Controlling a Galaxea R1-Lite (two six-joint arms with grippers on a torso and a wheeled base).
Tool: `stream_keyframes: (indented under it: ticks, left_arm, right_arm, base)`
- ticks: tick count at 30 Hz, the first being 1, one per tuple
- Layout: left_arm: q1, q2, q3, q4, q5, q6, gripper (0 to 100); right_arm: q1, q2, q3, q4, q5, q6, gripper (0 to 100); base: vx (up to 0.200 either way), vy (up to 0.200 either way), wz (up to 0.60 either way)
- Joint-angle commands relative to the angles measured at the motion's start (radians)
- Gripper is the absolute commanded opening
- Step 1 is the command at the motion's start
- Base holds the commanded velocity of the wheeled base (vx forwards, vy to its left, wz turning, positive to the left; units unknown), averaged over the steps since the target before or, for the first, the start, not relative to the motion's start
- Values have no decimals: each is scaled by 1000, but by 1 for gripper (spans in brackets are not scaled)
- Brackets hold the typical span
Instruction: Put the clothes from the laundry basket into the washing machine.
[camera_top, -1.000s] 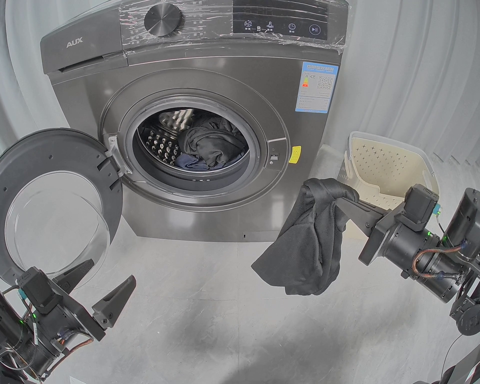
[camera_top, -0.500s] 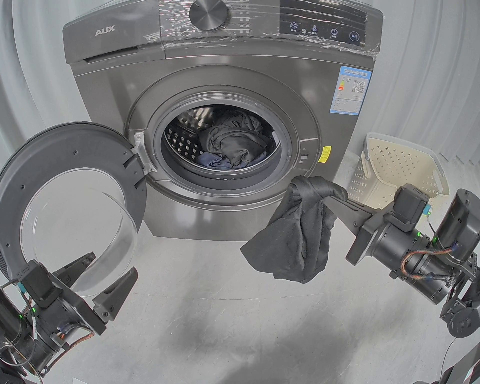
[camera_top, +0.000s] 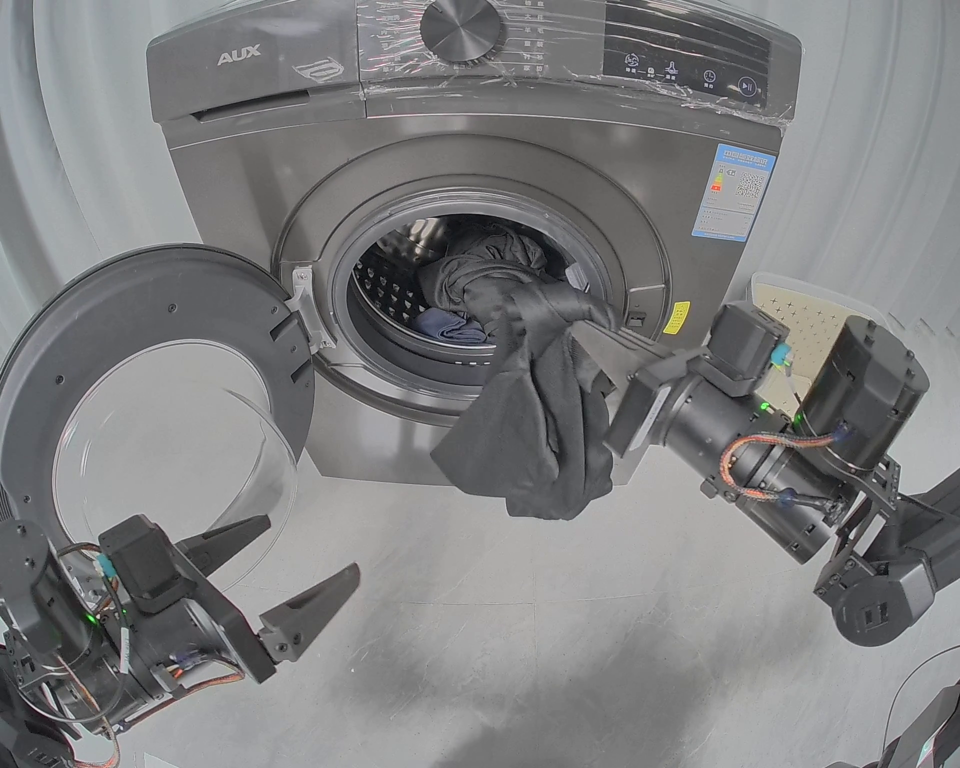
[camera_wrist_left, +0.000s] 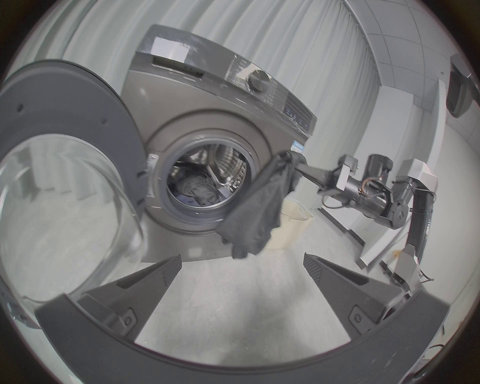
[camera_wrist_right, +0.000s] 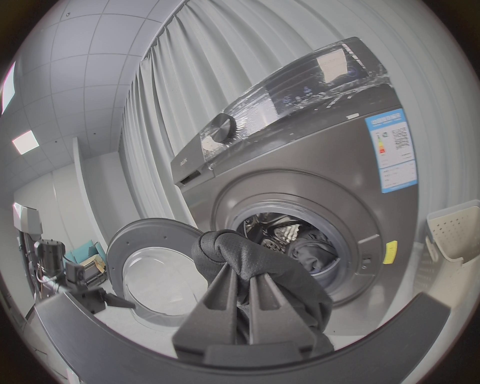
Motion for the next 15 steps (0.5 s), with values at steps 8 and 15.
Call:
stream_keyframes:
  ticks: [8, 15]
  left_arm:
    - [10, 230, -75, -36, -106, 2, 100]
    - [10, 376, -78, -174, -109, -6, 100]
  right_arm:
    - [45, 96, -120, -42, 1, -2, 0]
    - [45, 98, -145, -43, -1, -2, 0]
  base:
    - [0, 0, 0]
    - [0, 0, 0]
